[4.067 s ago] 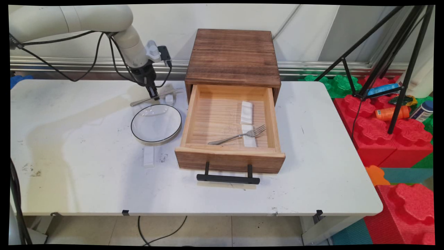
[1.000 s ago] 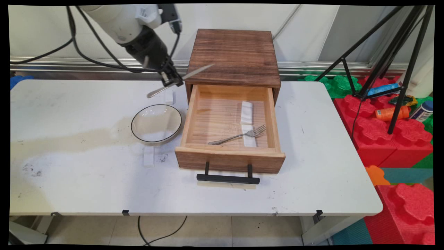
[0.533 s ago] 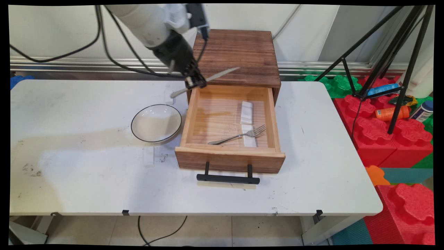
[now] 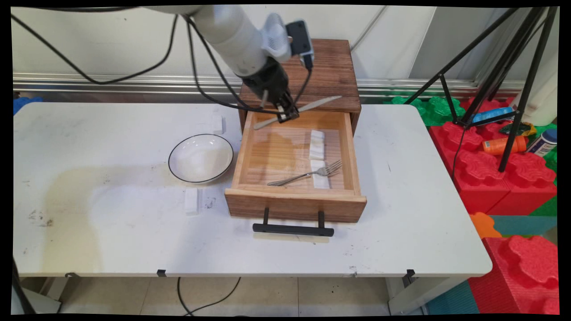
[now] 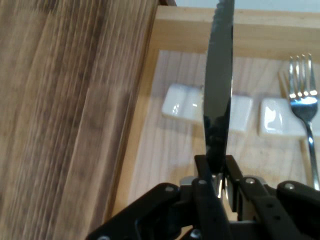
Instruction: Place the picked object into the drawer
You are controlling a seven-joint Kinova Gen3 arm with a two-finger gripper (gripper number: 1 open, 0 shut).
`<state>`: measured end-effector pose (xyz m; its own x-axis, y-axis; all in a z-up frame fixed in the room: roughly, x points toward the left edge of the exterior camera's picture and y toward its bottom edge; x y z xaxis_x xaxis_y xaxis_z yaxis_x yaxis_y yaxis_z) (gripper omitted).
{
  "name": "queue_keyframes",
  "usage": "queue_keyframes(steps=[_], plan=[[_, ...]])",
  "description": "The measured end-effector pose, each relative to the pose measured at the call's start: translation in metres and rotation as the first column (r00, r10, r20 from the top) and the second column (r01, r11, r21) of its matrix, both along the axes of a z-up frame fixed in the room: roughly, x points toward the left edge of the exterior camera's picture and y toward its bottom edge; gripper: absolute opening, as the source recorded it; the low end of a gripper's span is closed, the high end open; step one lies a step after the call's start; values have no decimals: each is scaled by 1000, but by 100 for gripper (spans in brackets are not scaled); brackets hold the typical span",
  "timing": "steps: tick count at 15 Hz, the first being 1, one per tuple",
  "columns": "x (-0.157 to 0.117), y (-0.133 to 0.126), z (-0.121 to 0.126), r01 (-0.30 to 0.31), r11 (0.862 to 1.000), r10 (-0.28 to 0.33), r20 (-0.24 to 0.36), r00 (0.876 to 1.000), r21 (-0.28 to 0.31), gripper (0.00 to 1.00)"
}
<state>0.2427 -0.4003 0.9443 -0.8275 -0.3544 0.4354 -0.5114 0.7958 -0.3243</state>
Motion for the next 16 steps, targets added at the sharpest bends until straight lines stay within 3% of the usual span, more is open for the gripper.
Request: queue_keyframes(steps=[7, 16], plan=[[-24, -36, -50, 26, 1000, -26, 22, 999, 7, 0], [-25, -59, -103, 40, 998, -43, 62, 997, 46, 0]])
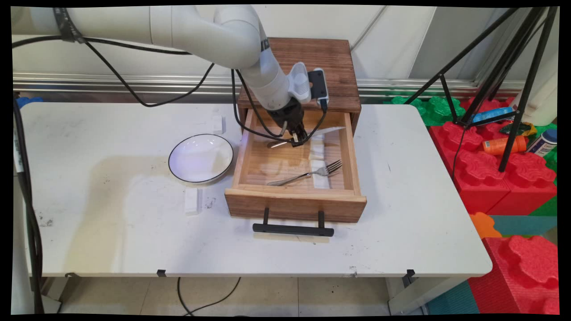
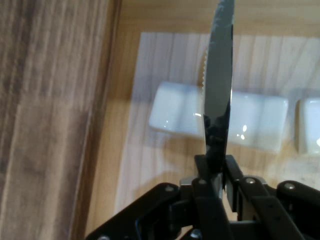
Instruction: Place the picked object into the drawer
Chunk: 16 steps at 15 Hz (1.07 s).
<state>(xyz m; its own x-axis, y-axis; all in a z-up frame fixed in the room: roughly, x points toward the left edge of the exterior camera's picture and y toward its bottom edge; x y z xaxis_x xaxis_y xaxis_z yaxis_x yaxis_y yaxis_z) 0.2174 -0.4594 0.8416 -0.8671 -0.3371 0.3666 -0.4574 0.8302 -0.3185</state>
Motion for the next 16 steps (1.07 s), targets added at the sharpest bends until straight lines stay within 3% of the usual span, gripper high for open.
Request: queue_keyframes(steps=[8, 9, 16], plan=[[2, -9, -25, 17, 1000, -17, 19, 1000, 22, 0], [2, -9, -26, 18, 1000, -18, 20, 1000, 23, 100], [2, -10, -27, 30, 999, -30, 17, 999, 16, 100]])
